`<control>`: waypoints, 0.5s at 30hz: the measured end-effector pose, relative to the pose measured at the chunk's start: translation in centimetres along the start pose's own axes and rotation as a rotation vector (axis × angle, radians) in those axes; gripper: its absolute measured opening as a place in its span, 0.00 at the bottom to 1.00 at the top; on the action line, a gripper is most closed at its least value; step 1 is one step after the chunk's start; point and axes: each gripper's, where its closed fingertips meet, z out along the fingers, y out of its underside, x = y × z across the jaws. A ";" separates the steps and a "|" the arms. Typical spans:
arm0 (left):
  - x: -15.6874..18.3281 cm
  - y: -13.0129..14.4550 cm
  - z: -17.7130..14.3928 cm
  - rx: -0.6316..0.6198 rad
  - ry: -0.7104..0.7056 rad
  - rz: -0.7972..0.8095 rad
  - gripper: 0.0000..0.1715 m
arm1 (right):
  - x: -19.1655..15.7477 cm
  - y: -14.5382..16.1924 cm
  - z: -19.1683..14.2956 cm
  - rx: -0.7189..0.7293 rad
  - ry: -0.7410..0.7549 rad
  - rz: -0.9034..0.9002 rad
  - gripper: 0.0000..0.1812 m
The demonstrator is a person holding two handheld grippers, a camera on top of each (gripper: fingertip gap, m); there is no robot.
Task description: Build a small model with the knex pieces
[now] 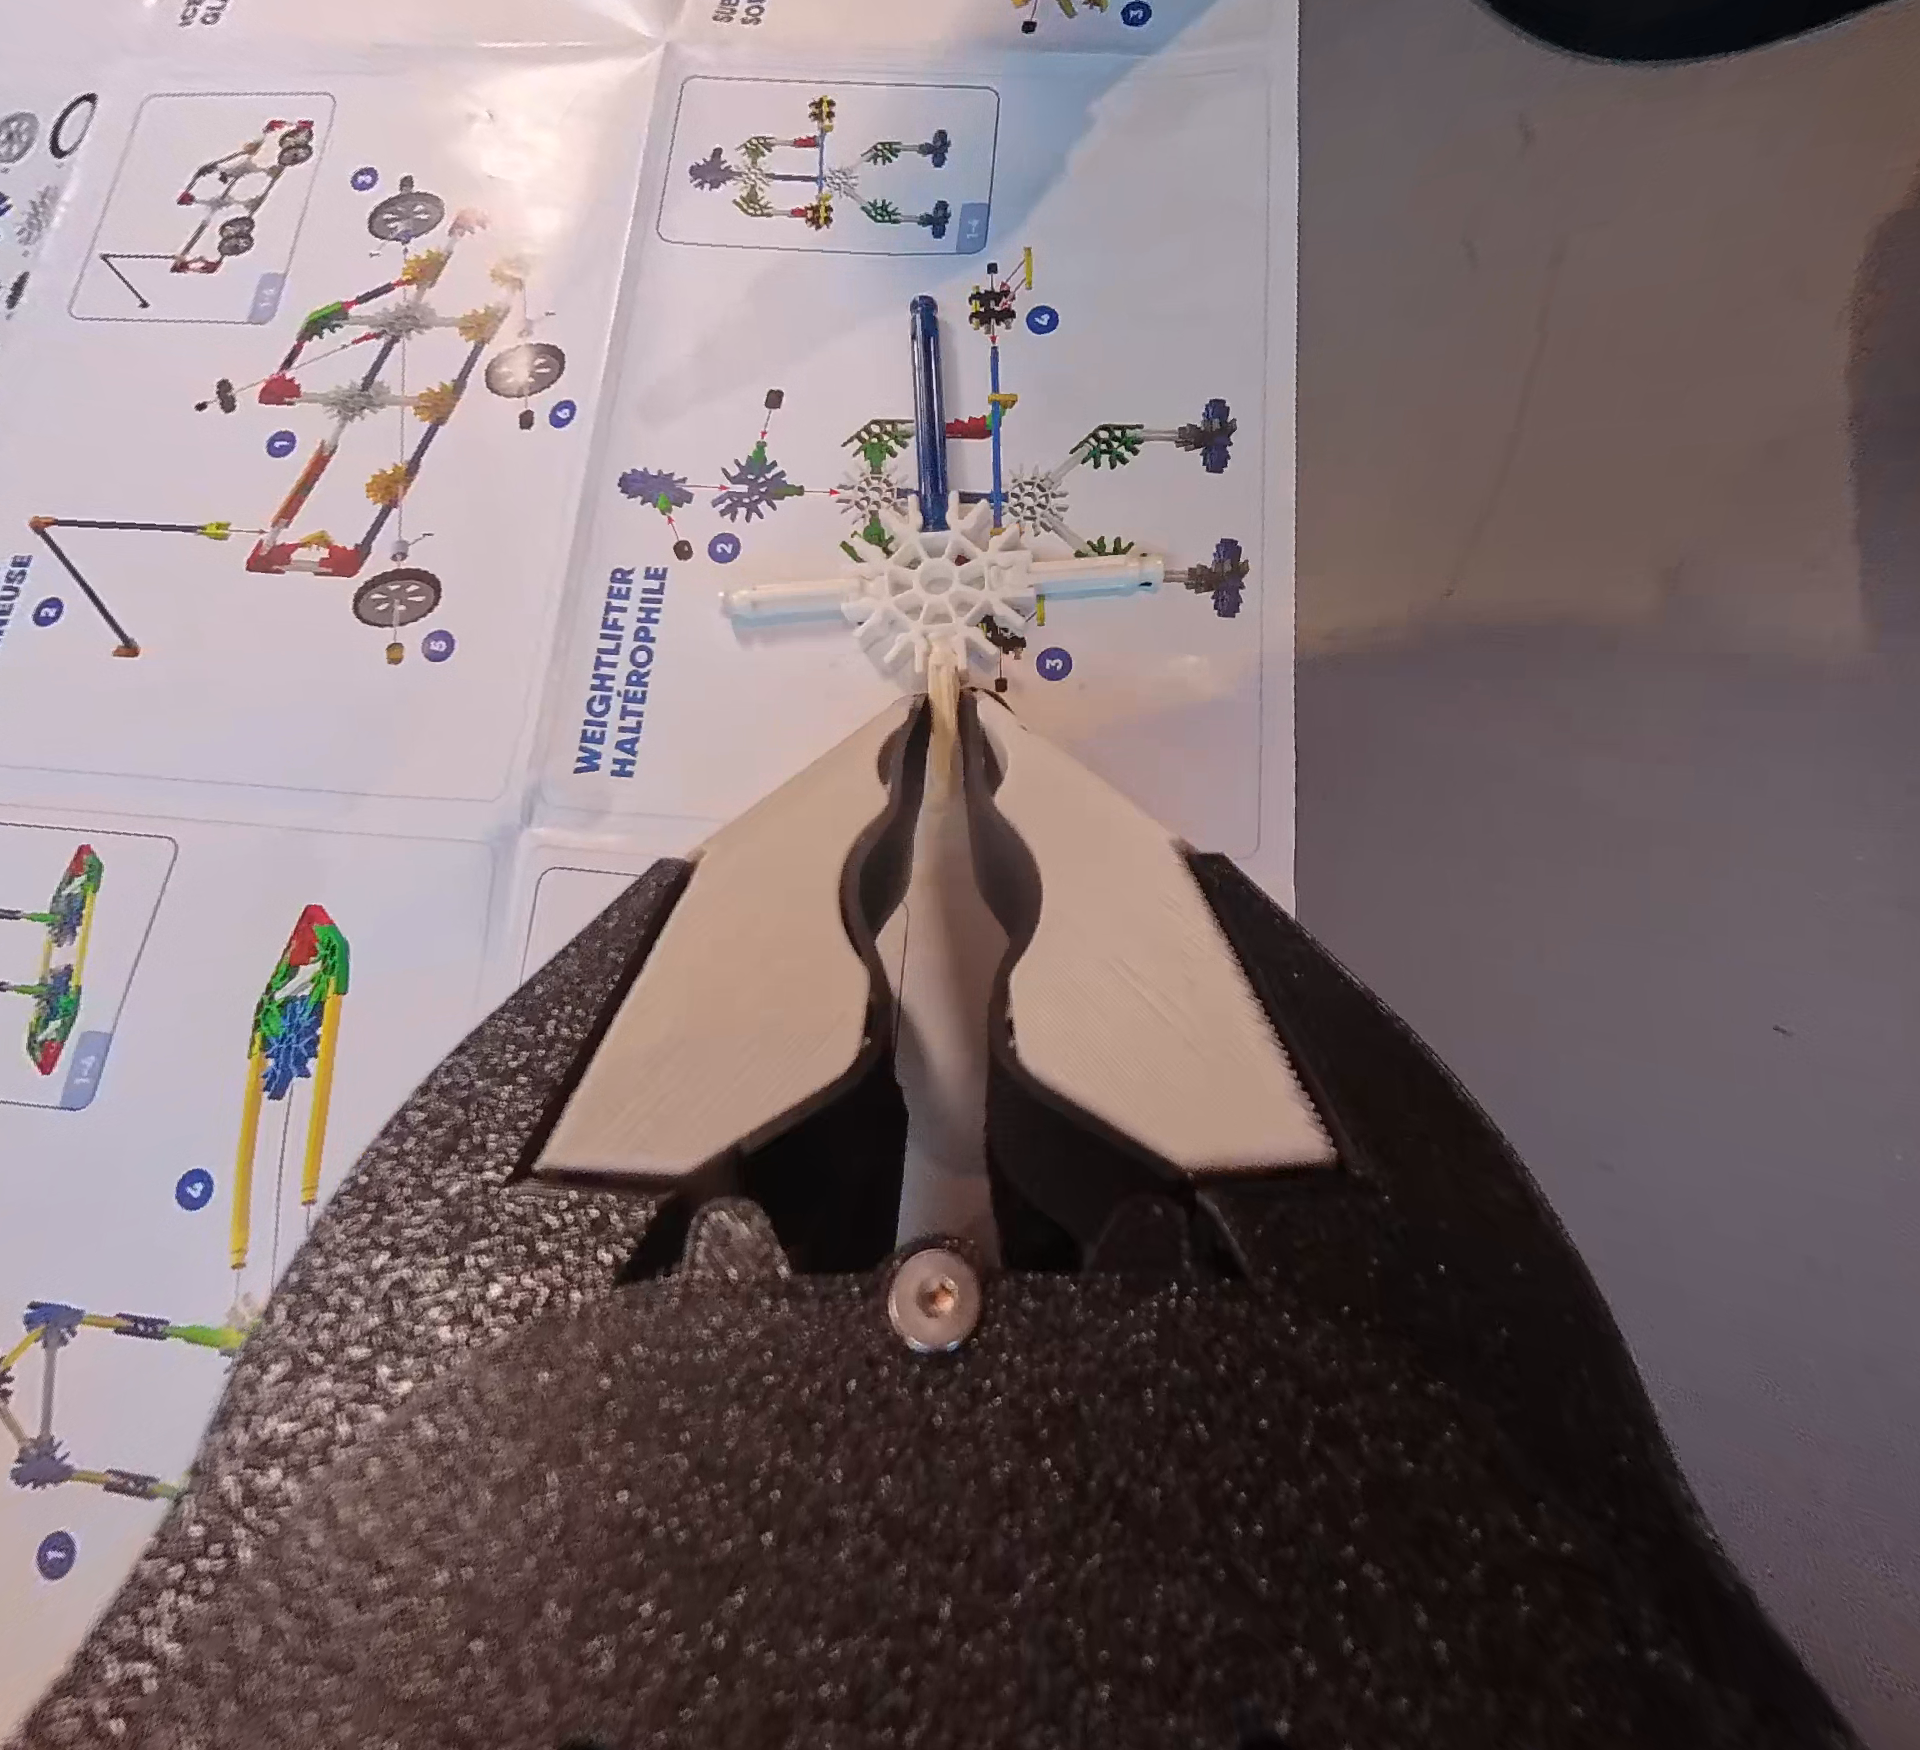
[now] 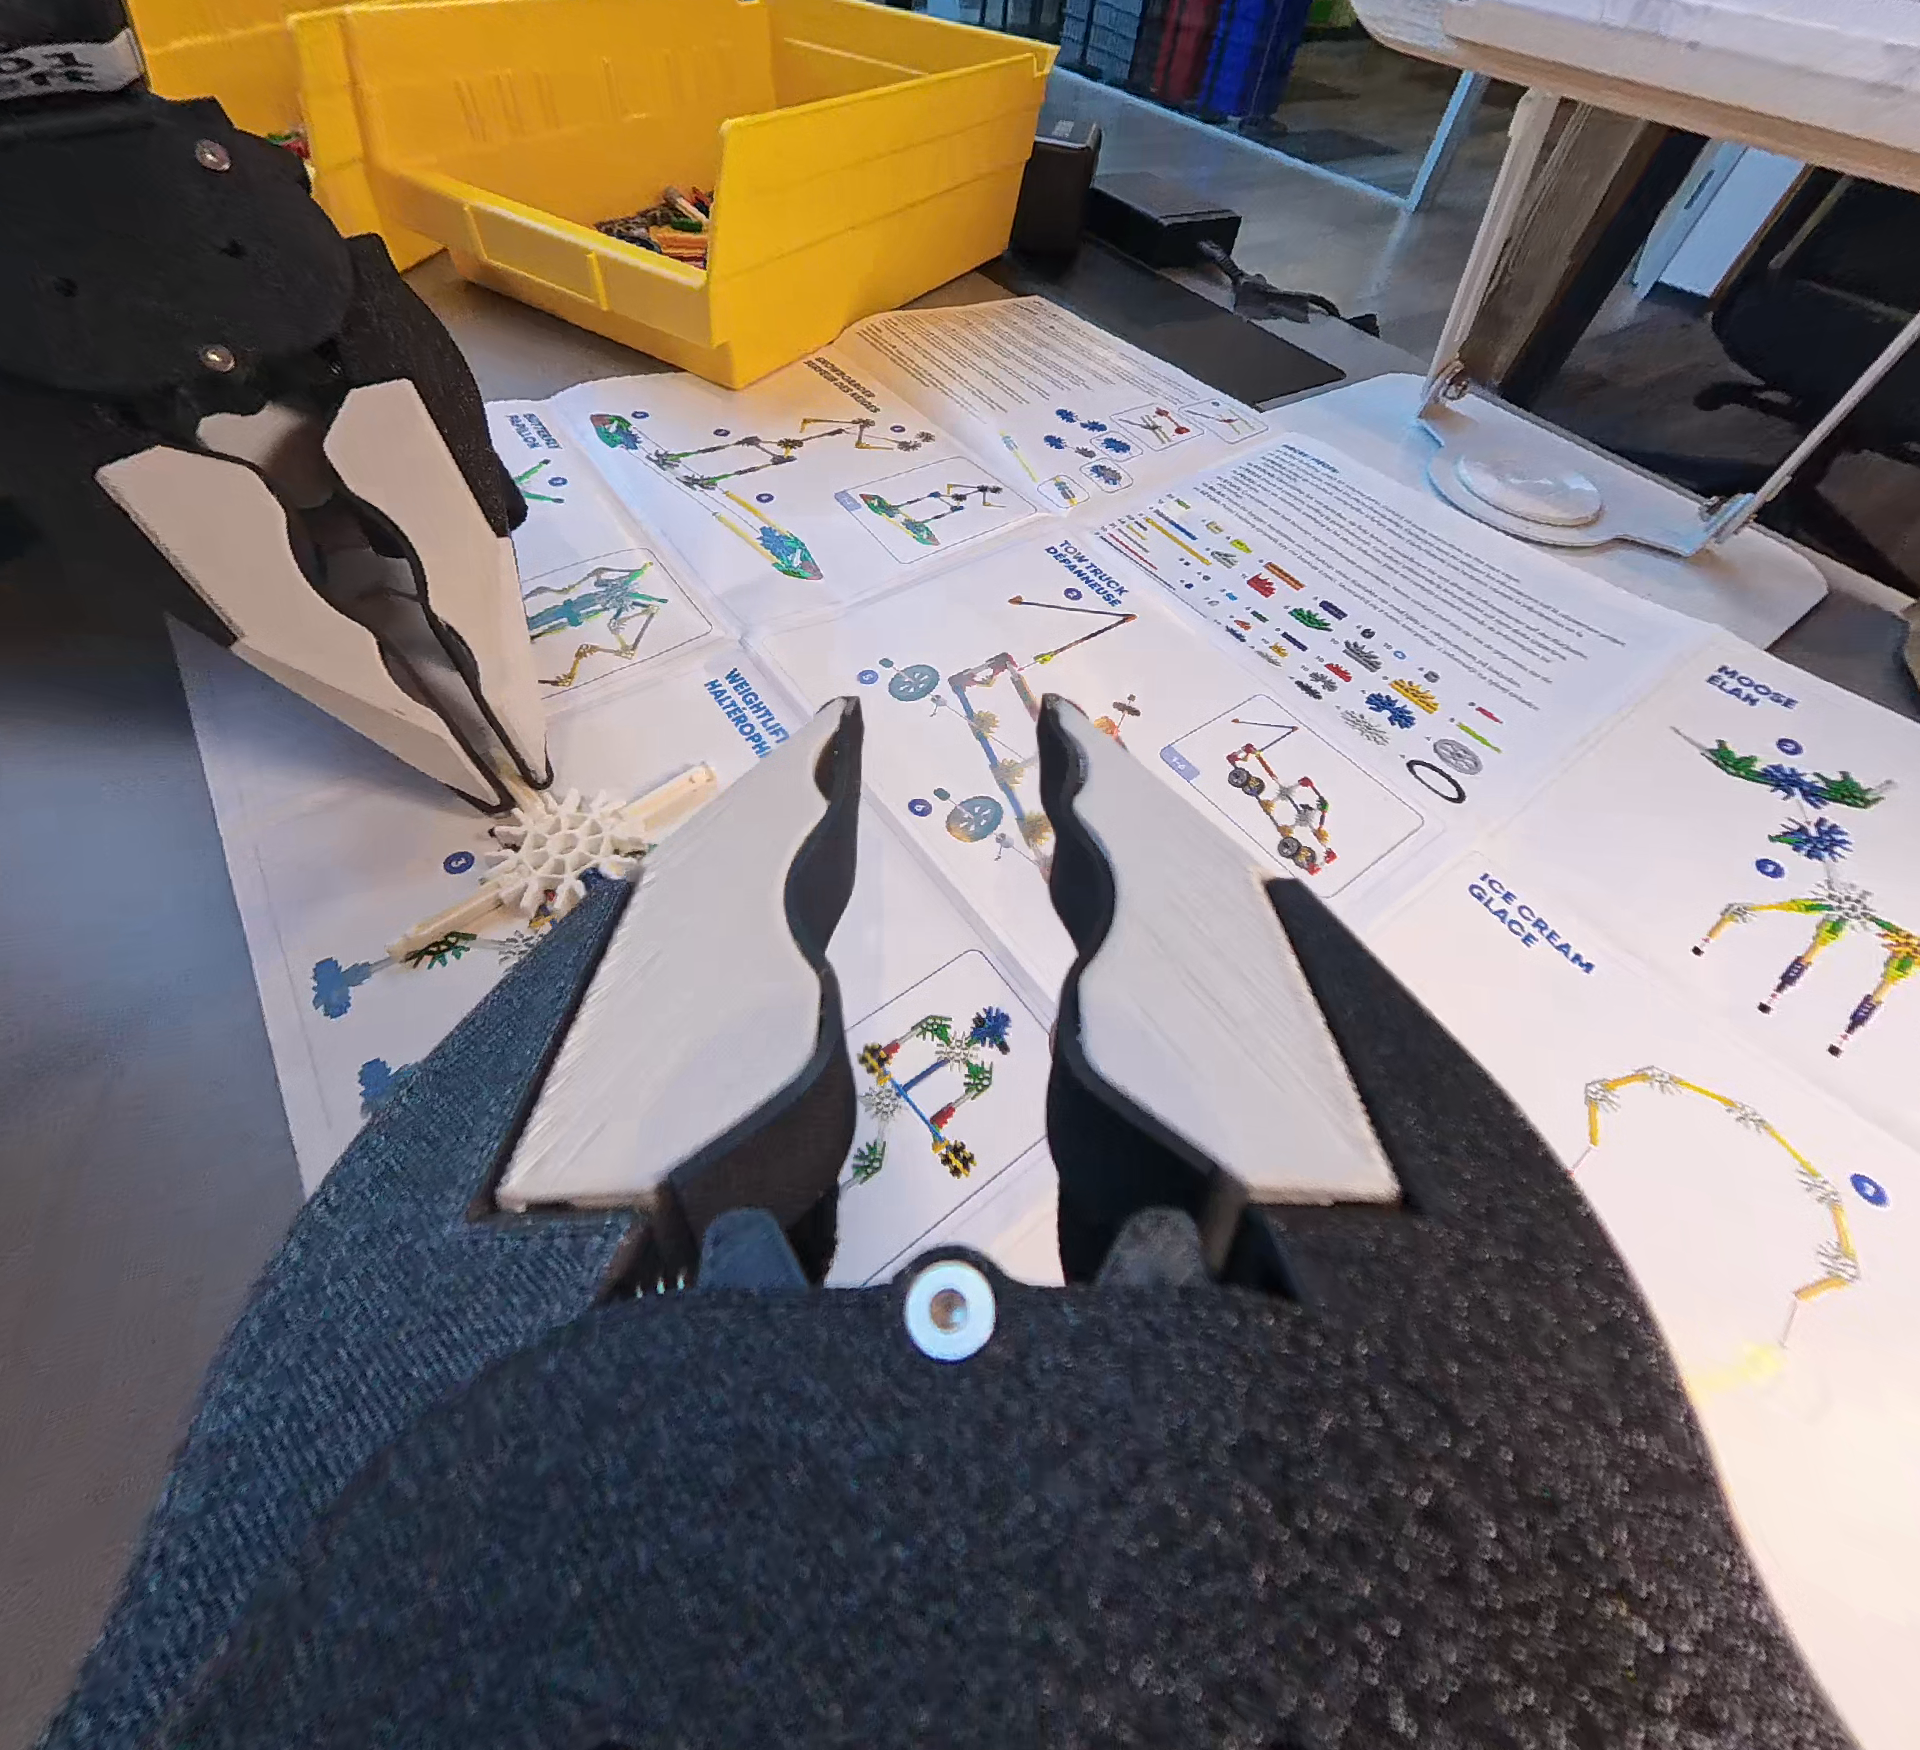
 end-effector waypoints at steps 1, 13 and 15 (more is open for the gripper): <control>0.0 0.0 0.0 0.001 0.003 -0.001 0.02 | 0.1 0.1 0.1 -0.002 0.001 0.003 0.18; -1.1 0.2 -0.4 0.010 -0.041 -0.004 0.02 | -5.7 3.3 0.3 -0.168 -0.279 -0.210 0.18; -1.1 0.3 -0.3 0.007 -0.040 -0.002 0.02 | -6.6 4.7 0.5 -0.243 -0.298 -0.258 0.19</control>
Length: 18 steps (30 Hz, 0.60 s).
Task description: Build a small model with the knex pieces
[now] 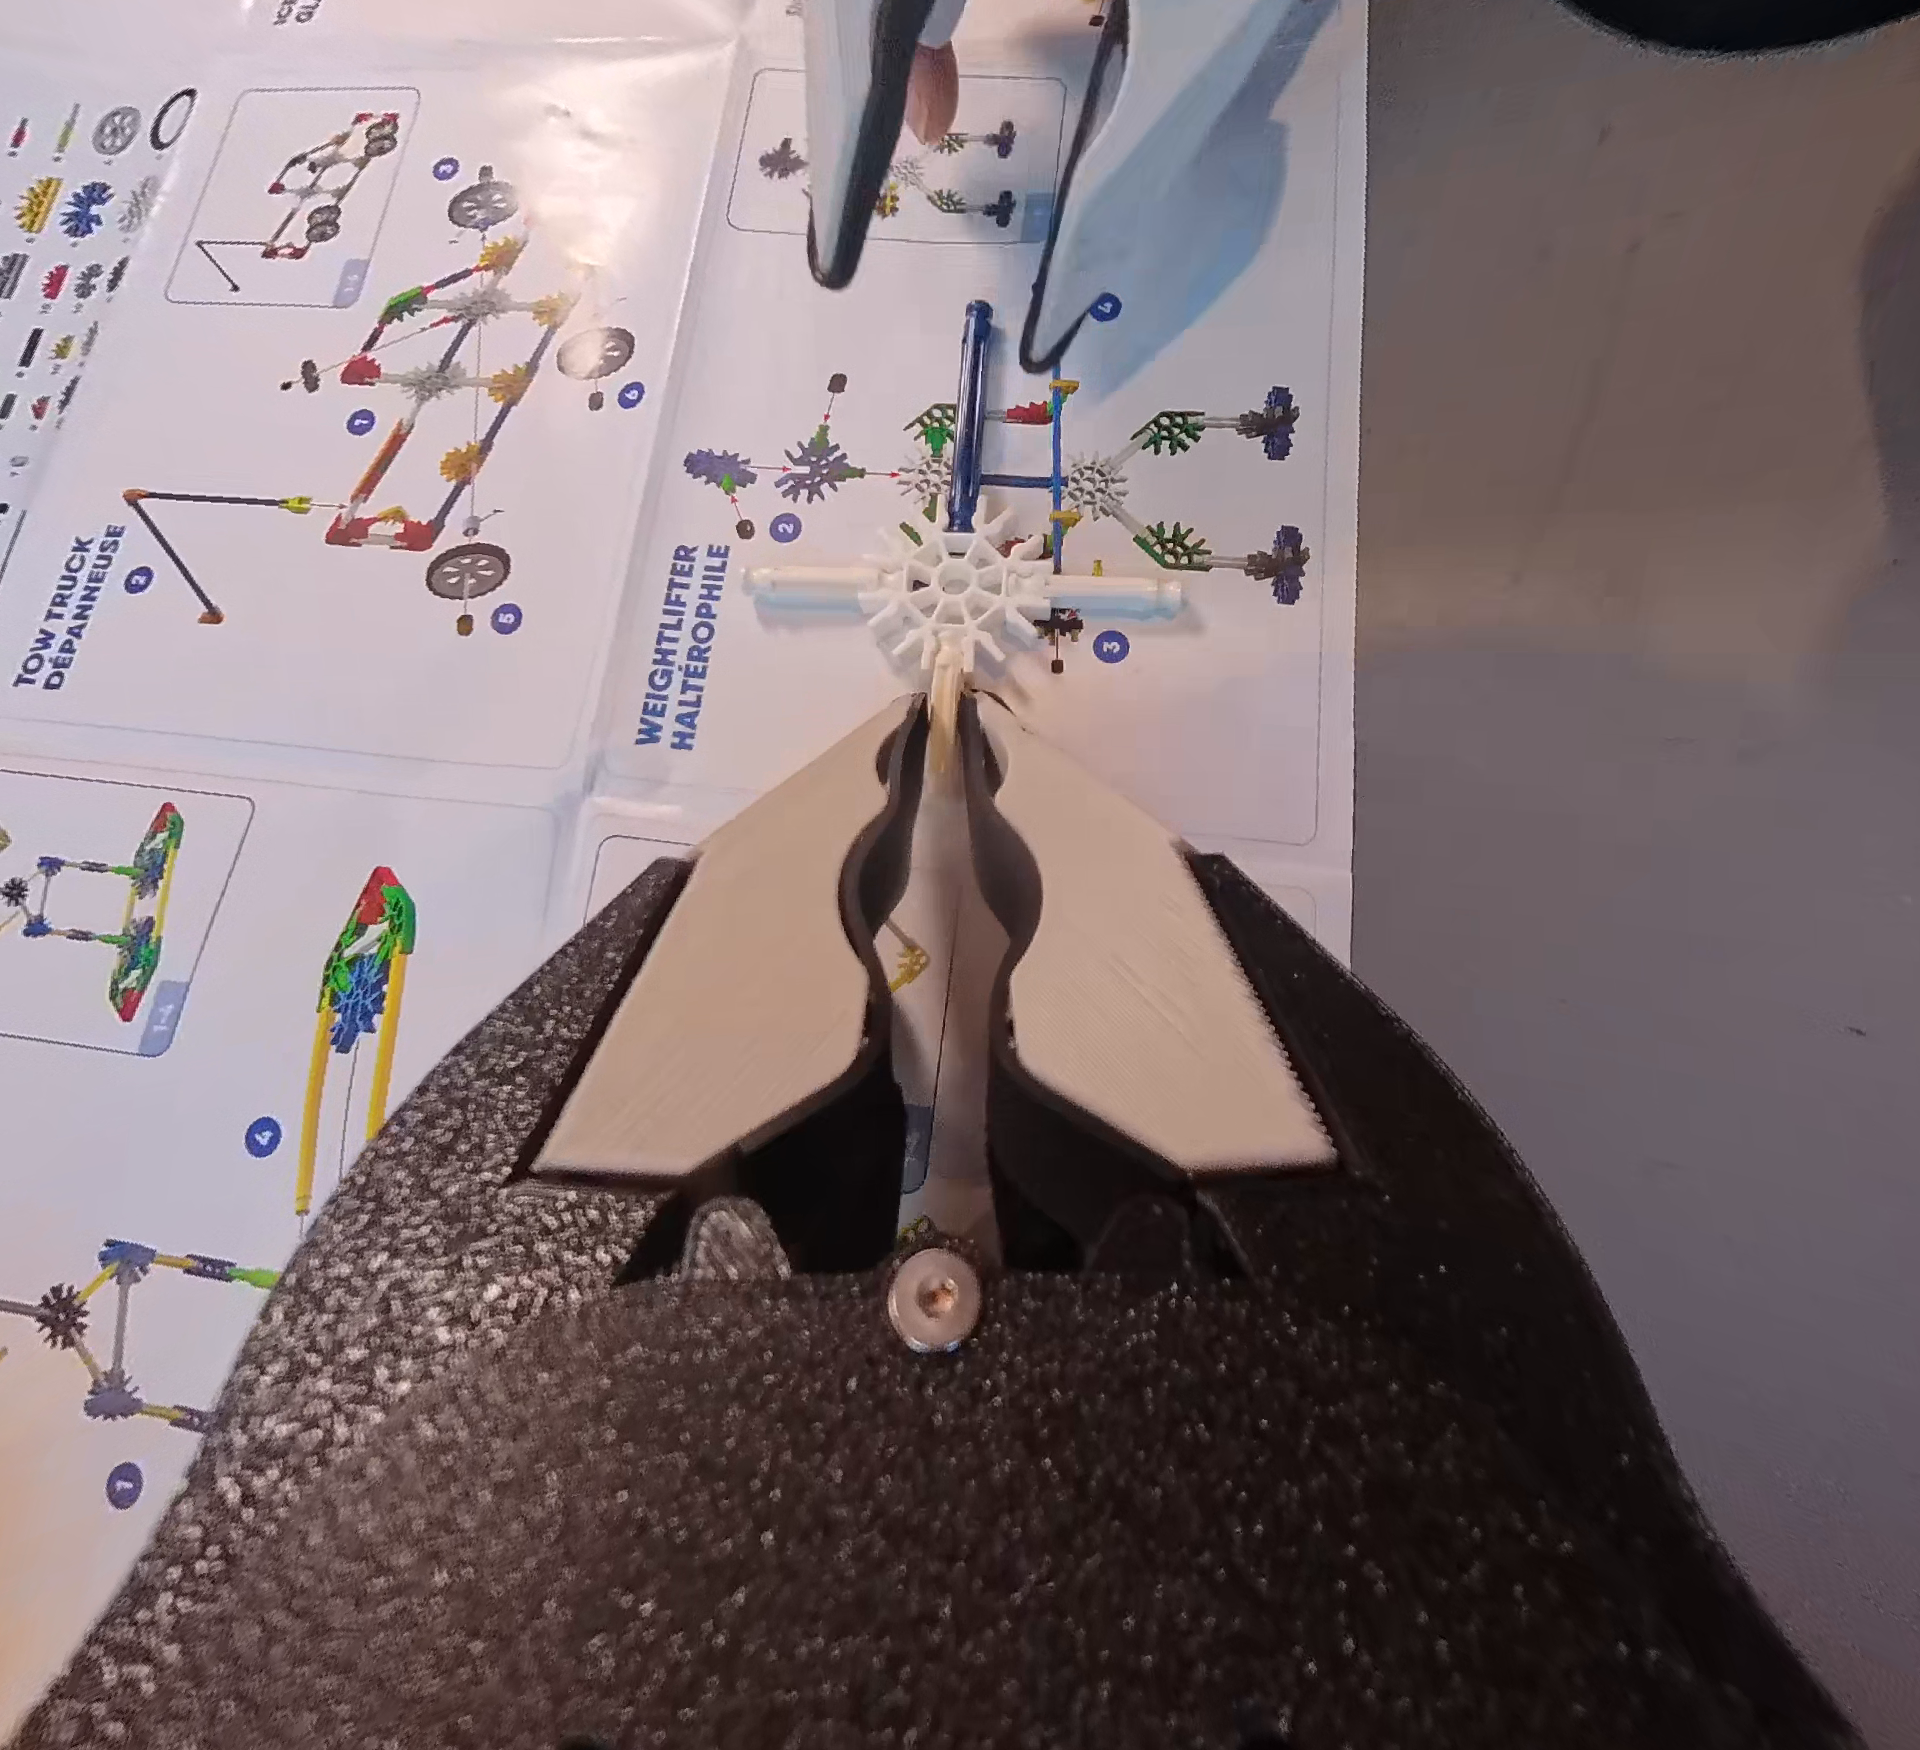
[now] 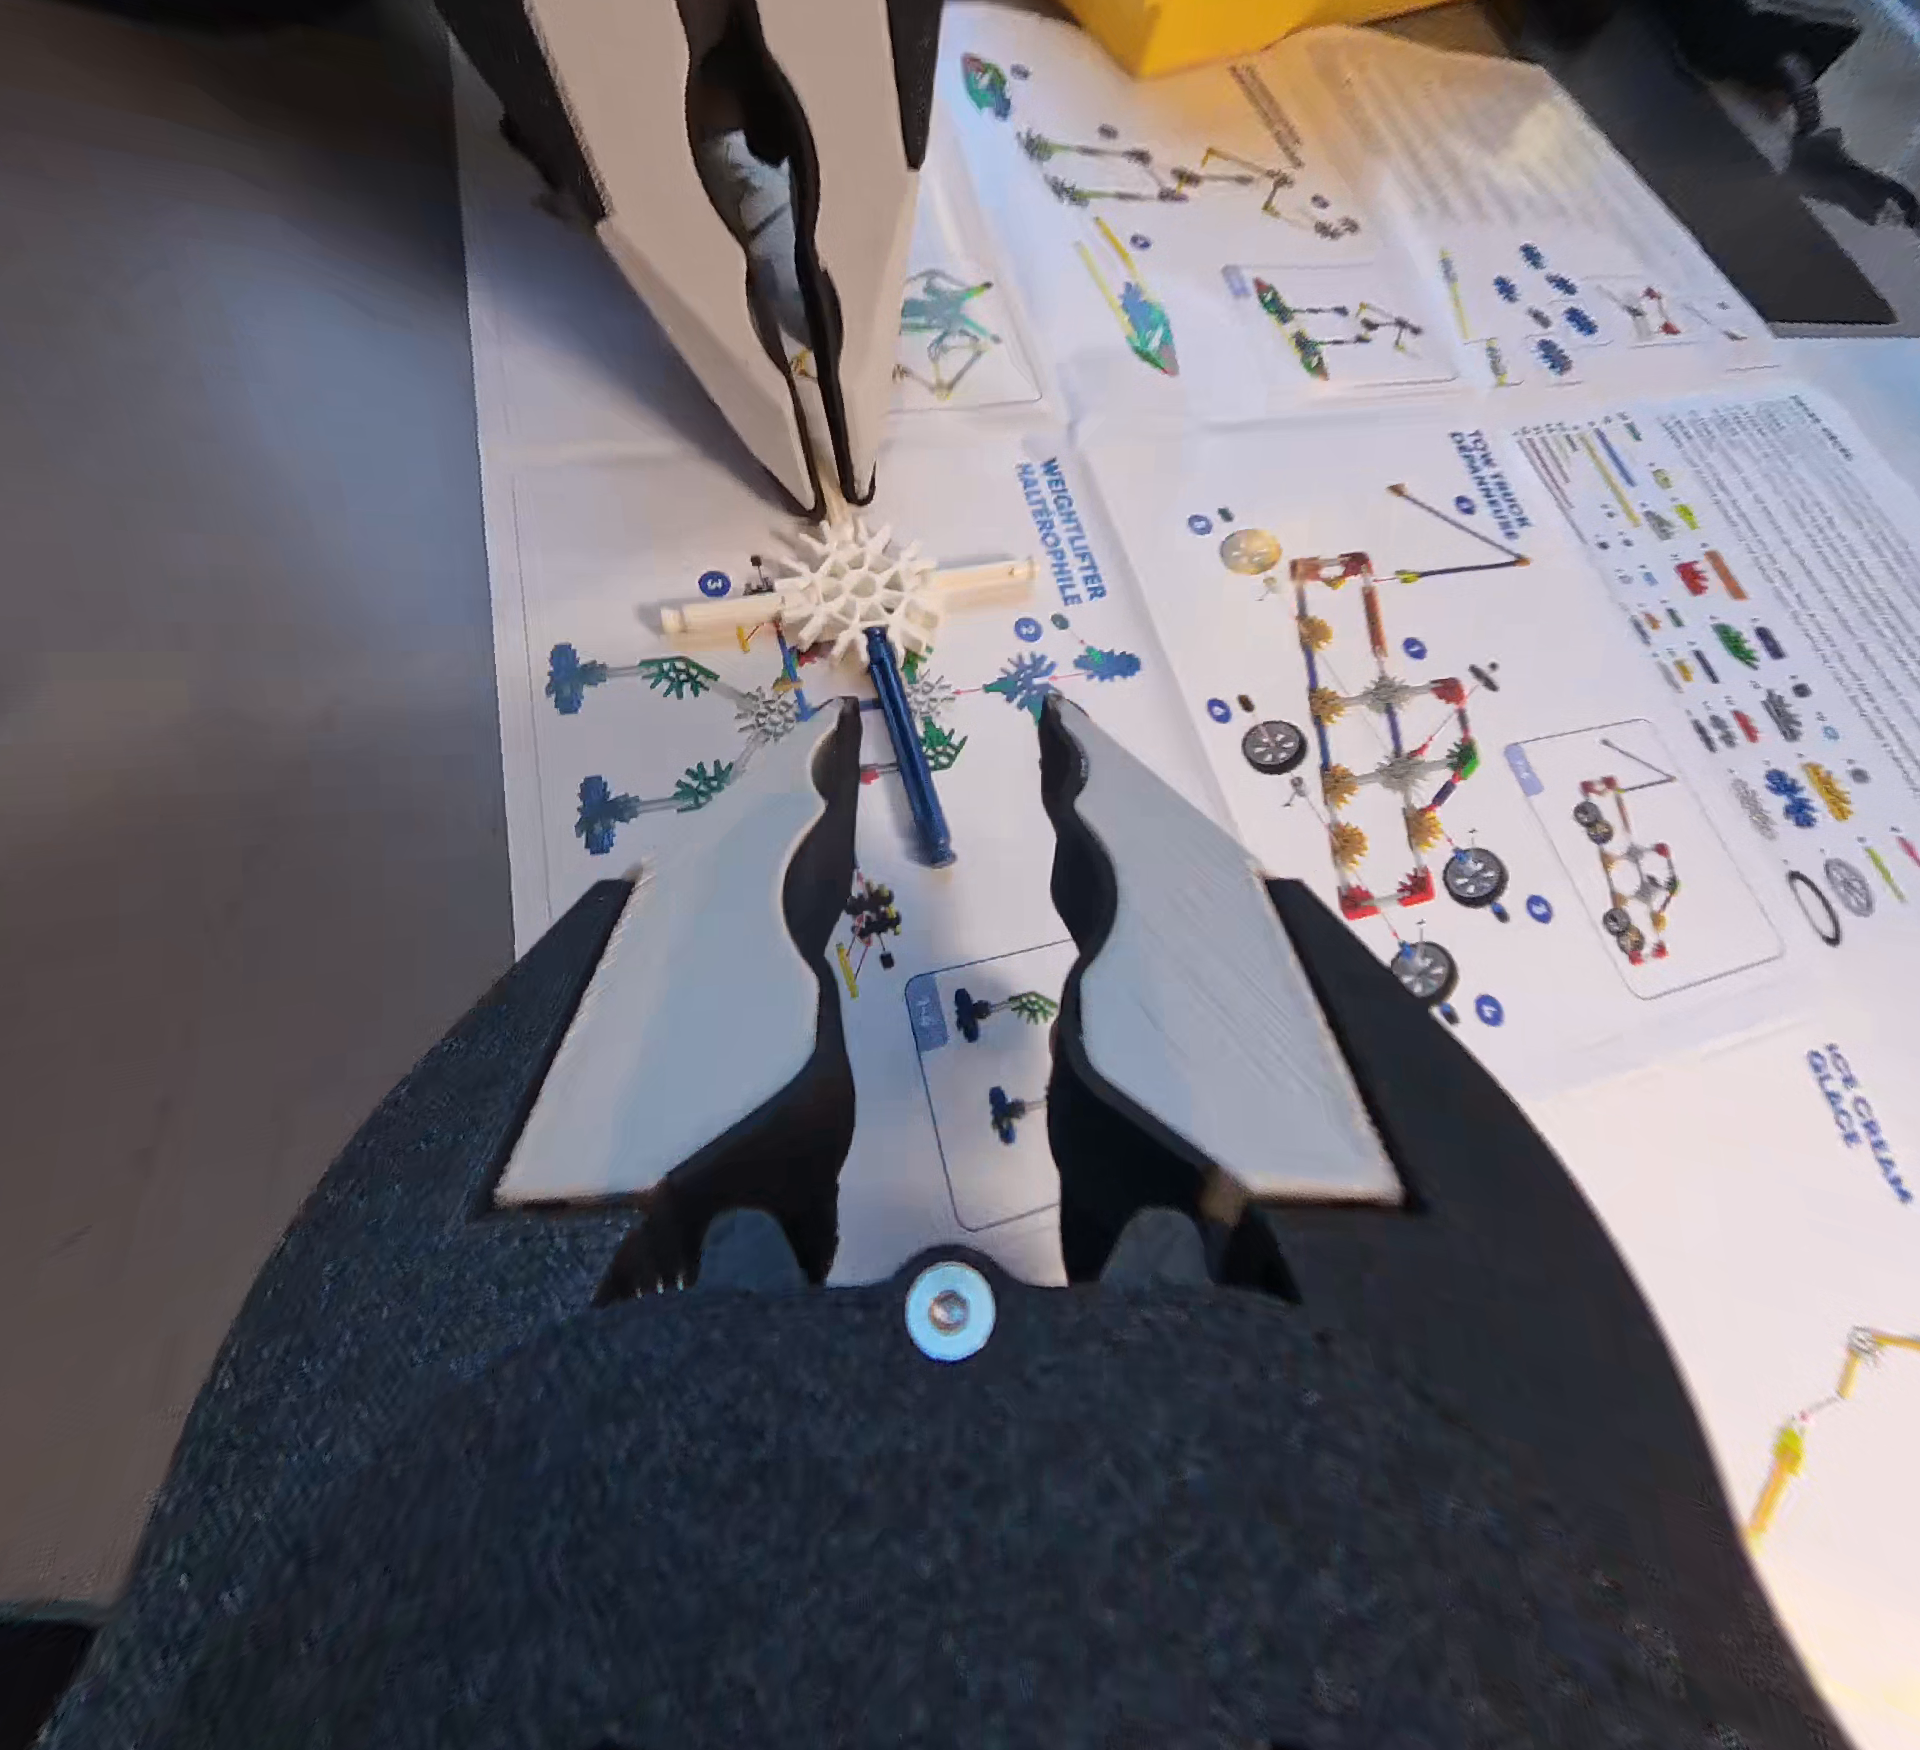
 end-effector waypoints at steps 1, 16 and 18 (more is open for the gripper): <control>0.1 0.0 0.0 0.000 0.003 0.004 0.02 | -0.3 0.5 0.3 -0.034 -0.001 -0.020 0.19; 0.6 -0.1 0.2 0.001 0.019 0.038 0.02 | -1.5 1.8 0.2 -0.148 -0.070 -0.038 0.03; 0.6 -0.1 0.2 0.001 0.017 0.040 0.02 | -1.6 1.8 0.1 -0.146 -0.070 -0.041 0.03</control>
